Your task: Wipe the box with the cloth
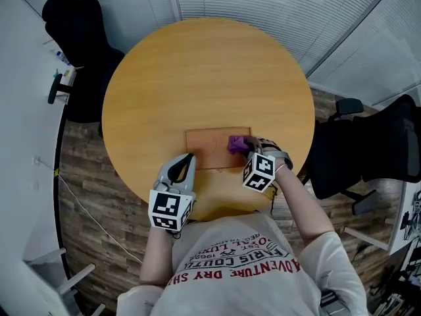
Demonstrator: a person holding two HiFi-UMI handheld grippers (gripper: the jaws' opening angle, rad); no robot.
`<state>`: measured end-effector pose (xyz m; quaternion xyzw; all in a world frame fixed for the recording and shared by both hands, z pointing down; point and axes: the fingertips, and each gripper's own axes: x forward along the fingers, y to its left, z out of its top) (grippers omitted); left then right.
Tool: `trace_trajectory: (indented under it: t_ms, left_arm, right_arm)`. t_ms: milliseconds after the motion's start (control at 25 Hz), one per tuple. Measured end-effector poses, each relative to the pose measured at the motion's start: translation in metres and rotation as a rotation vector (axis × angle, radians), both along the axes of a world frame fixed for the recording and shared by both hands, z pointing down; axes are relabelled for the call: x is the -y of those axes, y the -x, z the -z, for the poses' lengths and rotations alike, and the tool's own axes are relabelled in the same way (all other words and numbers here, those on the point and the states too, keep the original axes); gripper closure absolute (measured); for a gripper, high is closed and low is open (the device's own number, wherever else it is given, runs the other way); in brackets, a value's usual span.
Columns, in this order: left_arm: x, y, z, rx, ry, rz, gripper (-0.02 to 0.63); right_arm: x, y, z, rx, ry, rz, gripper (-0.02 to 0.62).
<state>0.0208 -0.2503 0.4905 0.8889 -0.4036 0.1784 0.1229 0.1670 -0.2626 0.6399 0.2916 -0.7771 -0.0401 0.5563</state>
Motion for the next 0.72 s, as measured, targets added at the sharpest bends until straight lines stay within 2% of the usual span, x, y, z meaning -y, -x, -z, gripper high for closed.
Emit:
trace_trajectory:
  t_ms: [520,640,720]
  left_arm:
    - [-0.024,0.028,0.002,-0.013,-0.001,-0.072,0.597]
    - [-0.032,0.031,0.001,-0.018,0.003,-0.087,0.597]
    - [-0.037,0.033,0.001,-0.019,0.005,-0.1,0.597]
  right_arm:
    - [-0.065,0.014,-0.002,-0.001,0.052,-0.153,0.515]
    - [-0.084,0.017,-0.005,0.001,0.115,-0.189,0.515]
    - [-0.104,0.021,-0.013,-0.017,0.21,-0.179,0.515]
